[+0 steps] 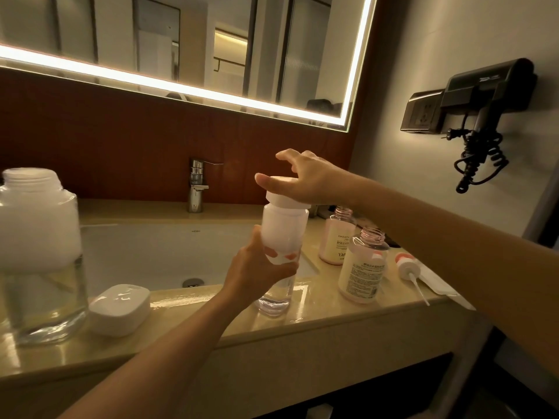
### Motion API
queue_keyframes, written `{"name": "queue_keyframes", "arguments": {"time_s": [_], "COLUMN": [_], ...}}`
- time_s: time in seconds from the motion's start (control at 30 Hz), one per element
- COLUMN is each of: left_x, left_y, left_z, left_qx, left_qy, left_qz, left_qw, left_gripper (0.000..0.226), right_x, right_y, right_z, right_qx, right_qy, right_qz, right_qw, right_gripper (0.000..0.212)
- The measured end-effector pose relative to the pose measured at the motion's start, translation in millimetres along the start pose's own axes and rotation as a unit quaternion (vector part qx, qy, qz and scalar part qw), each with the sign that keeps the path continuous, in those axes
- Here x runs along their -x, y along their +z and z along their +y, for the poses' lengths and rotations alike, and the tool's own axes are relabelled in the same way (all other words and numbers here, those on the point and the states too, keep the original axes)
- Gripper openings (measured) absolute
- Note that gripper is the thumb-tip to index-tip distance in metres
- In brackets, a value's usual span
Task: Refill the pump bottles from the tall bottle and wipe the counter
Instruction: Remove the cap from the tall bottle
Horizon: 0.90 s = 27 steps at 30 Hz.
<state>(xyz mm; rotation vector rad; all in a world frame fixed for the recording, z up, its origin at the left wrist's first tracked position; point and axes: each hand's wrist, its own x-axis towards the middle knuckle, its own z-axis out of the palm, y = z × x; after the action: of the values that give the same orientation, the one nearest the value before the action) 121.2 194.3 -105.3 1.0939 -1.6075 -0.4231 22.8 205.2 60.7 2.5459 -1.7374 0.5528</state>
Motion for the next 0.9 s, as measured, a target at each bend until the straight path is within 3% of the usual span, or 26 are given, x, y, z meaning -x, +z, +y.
{"name": "queue_keyframes", "arguments": {"time_s": [0.17,0.27,0.4,0.63,0.8,0.9], "left_x": [0.3,0.0,-0.5,-0.7,-0.5,-0.6], "left_y": [0.0,-0.1,0.6,0.9,0.9,0.6], "left_z": [0.2,-0.1,-1.4,-2.8,-1.9,-1.9], "left_qx": [-0.002,-0.005,-0.002,-0.006,-0.005,-0.006], "left_qy": [-0.004,-0.005,-0.004,-0.003,-0.001,-0.001], "left_qz": [0.002,0.001,-0.001,0.002,0.001,0.001], "left_qw": [1.0,1.0,1.0,1.0,1.0,1.0], "left_gripper": [0.076,0.076,0.076,0.077,0.076,0.076], "right_x": [0.1,1.3,3.3,4.8,3.3,5.0], "right_y": [6.3,2.5,-9.7,-2.7,-4.6,-5.7], "right_z": [5.2,4.8,4.2,5.5,8.0,10.8], "right_qx": [0.006,-0.072,-0.111,0.001,-0.057,-0.093], "right_qy": [0.01,-0.013,-0.02,-0.008,-0.036,-0.045], "right_qz": [0.012,-0.027,-0.08,0.009,-0.016,0.015], "right_qw": [1.0,0.997,0.99,1.0,0.998,0.995], "right_gripper": [0.075,0.06,0.064,0.074,0.056,0.056]}}
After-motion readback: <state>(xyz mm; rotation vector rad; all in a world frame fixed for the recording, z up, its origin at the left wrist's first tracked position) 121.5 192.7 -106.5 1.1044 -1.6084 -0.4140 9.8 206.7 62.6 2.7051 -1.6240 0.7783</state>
